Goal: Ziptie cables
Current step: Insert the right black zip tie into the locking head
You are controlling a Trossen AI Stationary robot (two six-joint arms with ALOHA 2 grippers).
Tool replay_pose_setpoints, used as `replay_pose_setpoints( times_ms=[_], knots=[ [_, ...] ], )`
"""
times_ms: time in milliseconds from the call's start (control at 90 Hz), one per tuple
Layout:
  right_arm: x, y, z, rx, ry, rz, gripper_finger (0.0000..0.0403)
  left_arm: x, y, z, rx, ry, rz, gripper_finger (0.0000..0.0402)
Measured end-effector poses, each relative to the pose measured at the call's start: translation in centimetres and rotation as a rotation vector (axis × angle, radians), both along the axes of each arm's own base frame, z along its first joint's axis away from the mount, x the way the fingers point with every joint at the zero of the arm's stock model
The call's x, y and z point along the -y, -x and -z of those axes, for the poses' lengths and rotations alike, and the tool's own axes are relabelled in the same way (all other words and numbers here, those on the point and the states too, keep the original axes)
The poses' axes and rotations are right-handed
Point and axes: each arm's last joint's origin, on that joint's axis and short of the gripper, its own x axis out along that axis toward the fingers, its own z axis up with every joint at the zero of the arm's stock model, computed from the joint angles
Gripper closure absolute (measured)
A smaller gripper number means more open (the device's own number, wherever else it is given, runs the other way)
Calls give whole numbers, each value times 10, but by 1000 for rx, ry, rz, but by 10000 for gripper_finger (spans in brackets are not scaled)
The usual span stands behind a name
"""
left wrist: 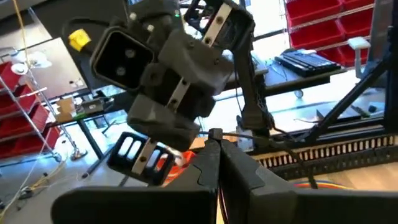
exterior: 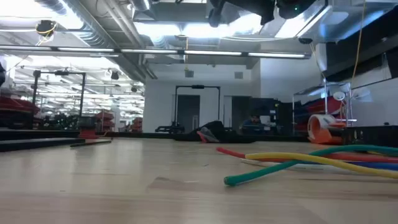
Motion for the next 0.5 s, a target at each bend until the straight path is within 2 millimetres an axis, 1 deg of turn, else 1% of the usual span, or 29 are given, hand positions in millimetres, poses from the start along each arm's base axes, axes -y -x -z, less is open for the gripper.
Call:
replay_pose_setpoints(
  times_ms=[178, 311, 500],
  knots=[
    [2, 0, 0, 0, 6, 16, 307, 0, 0, -1, 8, -11, -2, 401],
    [5, 0, 4, -26, 17, 37, 307, 2, 2, -5, 41, -14, 7, 401],
    [4, 0, 2, -8, 17, 33, 307, 2, 0, -3, 26, -11, 11, 402]
  ],
)
